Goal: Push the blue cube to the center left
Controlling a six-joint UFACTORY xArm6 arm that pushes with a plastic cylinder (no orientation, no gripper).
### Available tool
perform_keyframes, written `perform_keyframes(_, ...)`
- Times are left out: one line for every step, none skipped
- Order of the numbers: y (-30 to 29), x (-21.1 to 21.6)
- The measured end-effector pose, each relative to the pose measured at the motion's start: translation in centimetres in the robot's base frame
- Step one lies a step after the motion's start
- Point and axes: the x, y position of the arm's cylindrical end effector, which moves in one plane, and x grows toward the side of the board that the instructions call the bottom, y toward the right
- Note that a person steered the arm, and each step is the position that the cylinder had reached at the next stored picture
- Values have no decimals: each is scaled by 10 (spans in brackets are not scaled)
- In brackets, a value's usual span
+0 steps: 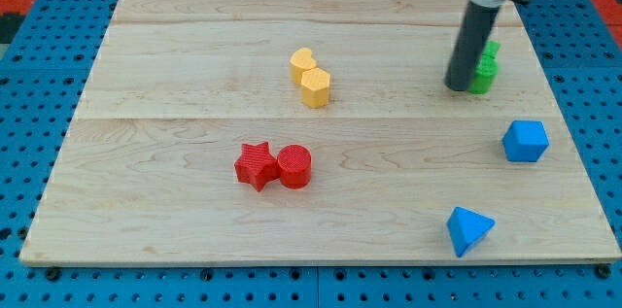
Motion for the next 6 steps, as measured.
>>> perform_keyframes(14, 0)
perform_keyframes(16, 0)
perform_keyframes(16, -1)
perform_keyframes(36, 11)
perform_keyframes(66, 47)
perform_keyframes(91, 89)
